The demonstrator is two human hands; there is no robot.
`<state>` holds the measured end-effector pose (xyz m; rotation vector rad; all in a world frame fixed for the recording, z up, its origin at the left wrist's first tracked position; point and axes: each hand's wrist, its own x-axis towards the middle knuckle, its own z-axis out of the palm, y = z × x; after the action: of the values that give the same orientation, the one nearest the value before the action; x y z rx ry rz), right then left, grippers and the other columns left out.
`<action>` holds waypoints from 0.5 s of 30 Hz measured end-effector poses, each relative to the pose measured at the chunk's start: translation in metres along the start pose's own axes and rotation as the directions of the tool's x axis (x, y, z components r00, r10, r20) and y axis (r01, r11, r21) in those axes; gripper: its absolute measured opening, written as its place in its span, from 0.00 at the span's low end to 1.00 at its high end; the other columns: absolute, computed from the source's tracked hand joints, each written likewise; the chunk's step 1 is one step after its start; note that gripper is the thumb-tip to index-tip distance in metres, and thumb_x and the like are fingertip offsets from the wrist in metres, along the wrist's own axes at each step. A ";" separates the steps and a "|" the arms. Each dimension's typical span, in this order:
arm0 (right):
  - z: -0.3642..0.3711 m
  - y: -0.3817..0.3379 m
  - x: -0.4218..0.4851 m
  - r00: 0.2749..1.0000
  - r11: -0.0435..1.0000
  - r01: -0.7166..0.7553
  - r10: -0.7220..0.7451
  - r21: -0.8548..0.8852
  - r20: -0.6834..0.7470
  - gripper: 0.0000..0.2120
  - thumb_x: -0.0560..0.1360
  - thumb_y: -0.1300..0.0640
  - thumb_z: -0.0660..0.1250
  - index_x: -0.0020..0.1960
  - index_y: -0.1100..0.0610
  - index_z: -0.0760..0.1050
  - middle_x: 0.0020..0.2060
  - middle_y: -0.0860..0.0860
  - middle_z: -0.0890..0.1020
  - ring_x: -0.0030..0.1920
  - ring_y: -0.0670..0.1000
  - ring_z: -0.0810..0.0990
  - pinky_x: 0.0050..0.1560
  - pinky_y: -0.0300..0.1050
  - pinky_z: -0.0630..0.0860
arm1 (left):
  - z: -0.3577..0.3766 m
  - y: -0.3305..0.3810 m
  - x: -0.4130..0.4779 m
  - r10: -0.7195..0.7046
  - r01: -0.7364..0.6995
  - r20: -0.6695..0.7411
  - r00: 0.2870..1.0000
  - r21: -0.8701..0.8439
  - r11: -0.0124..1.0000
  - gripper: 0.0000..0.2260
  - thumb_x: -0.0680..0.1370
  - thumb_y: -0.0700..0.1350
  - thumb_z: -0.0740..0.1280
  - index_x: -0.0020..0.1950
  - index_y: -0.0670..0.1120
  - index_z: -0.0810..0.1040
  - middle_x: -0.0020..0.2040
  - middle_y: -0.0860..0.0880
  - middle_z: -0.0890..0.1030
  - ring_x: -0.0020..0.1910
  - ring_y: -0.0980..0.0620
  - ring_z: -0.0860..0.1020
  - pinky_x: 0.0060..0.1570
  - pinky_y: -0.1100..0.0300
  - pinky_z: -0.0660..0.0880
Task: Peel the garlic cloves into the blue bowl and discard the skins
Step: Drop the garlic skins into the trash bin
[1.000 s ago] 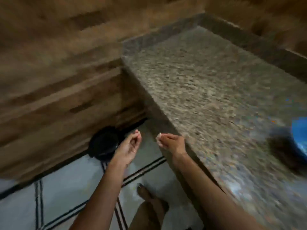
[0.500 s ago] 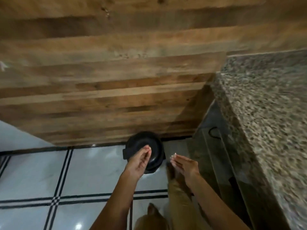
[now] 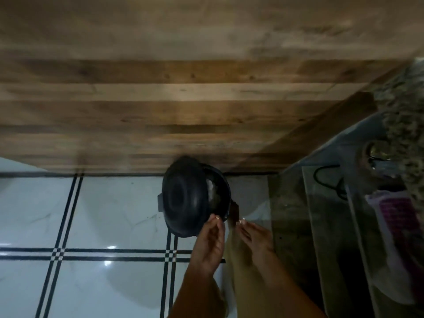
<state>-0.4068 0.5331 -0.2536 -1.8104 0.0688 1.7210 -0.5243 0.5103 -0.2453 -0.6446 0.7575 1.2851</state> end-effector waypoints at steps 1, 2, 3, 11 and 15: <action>0.003 -0.001 0.010 1.000 1.000 0.007 -0.007 0.015 -0.008 0.13 0.76 0.72 0.59 0.60 0.77 0.68 0.59 0.70 0.73 0.47 0.62 0.78 0.39 0.41 0.80 | 0.000 -0.003 0.008 0.030 -0.027 -0.053 0.998 0.053 0.998 0.19 0.55 0.28 0.79 0.43 0.35 0.81 0.37 0.41 0.82 0.34 0.51 0.82 0.32 0.63 0.80; 0.009 -0.003 0.021 1.000 1.000 0.006 -0.006 0.012 -0.010 0.13 0.76 0.71 0.60 0.58 0.77 0.69 0.57 0.70 0.75 0.45 0.62 0.78 0.42 0.43 0.79 | -0.001 -0.007 0.020 0.073 -0.059 -0.119 0.990 0.116 0.991 0.13 0.63 0.28 0.74 0.46 0.36 0.80 0.37 0.42 0.83 0.35 0.51 0.82 0.34 0.63 0.80; 0.018 -0.004 0.030 1.000 1.000 0.020 -0.020 -0.020 -0.005 0.12 0.76 0.70 0.61 0.57 0.76 0.71 0.53 0.69 0.77 0.42 0.60 0.78 0.42 0.43 0.79 | -0.002 -0.010 0.032 0.161 -0.116 -0.185 0.969 0.235 0.965 0.09 0.71 0.29 0.69 0.49 0.37 0.79 0.38 0.43 0.83 0.38 0.51 0.82 0.37 0.65 0.80; 0.086 0.017 0.141 0.990 0.937 0.050 -0.001 -0.345 0.140 0.23 0.68 0.40 0.70 0.52 0.58 0.79 0.49 0.55 0.83 0.43 0.51 0.82 0.39 0.44 0.79 | -0.020 0.010 0.109 0.688 -0.477 0.291 0.665 0.874 0.091 0.17 0.81 0.34 0.56 0.67 0.47 0.72 0.62 0.58 0.73 0.62 0.63 0.70 0.59 0.75 0.66; 0.097 0.025 0.164 0.954 0.926 -0.155 0.231 -0.345 0.189 0.43 0.66 0.23 0.50 0.62 0.56 0.74 0.56 0.59 0.80 0.51 0.53 0.80 0.50 0.48 0.76 | -0.063 0.020 0.149 0.447 -0.269 0.217 0.868 0.961 0.056 0.27 0.81 0.61 0.52 0.75 0.46 0.62 0.73 0.52 0.64 0.72 0.56 0.61 0.69 0.68 0.60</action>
<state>-0.4801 0.6203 -0.4091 -1.8722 -0.1471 2.1783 -0.5356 0.5529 -0.4021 0.6633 1.7568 0.8375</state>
